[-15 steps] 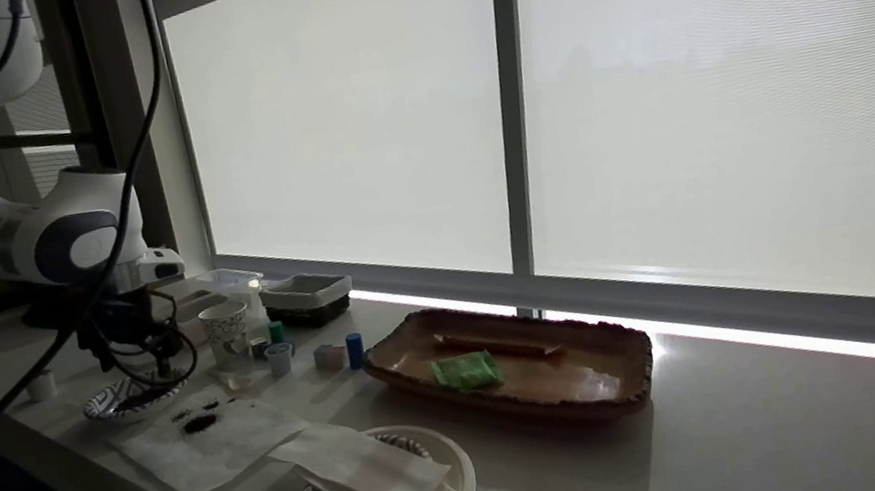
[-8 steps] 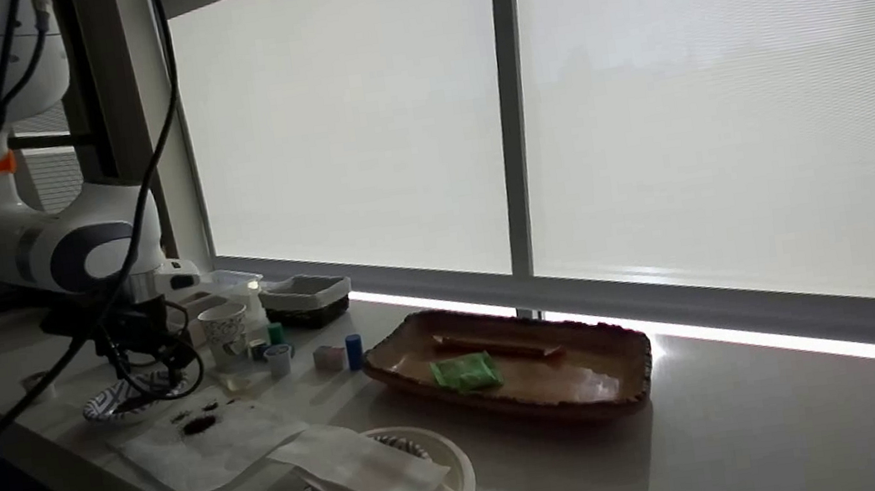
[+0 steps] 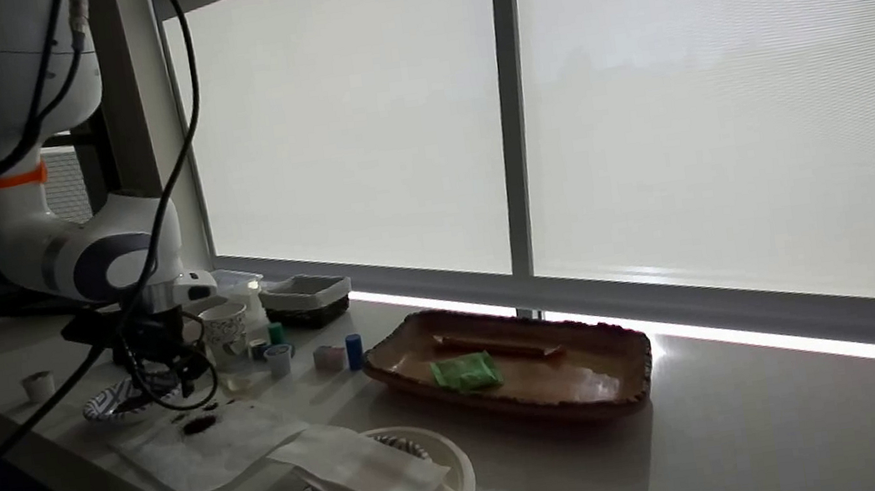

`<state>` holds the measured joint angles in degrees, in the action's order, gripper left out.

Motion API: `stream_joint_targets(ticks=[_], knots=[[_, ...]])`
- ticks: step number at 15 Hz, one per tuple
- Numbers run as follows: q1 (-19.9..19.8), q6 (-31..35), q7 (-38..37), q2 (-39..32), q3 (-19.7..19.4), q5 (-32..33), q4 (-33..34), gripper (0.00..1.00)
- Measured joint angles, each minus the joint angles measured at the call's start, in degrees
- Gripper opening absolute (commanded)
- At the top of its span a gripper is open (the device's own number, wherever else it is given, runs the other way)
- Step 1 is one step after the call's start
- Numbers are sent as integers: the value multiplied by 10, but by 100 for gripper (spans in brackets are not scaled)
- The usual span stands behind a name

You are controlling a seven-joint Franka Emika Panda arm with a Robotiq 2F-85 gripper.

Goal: Pour the contents from the bowl onto the white paper towel

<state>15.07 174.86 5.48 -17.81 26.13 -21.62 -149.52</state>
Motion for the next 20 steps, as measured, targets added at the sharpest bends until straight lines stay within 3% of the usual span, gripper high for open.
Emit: stream_joint_targets(ticks=[7, 9, 10, 11, 13, 20], knots=[[-45, 0, 0, -31, 11, 39, 15, 12], [-56, 0, 0, -38, 17, 45, 19, 41], [-62, 1, 0, -42, 21, 47, 21, 18], [-69, 1, 0, -47, 25, 50, 23, 9], [-81, 2, 1, -55, 32, 54, 28, 0], [-141, 3, 7, -63, 87, 56, 36, 1]])
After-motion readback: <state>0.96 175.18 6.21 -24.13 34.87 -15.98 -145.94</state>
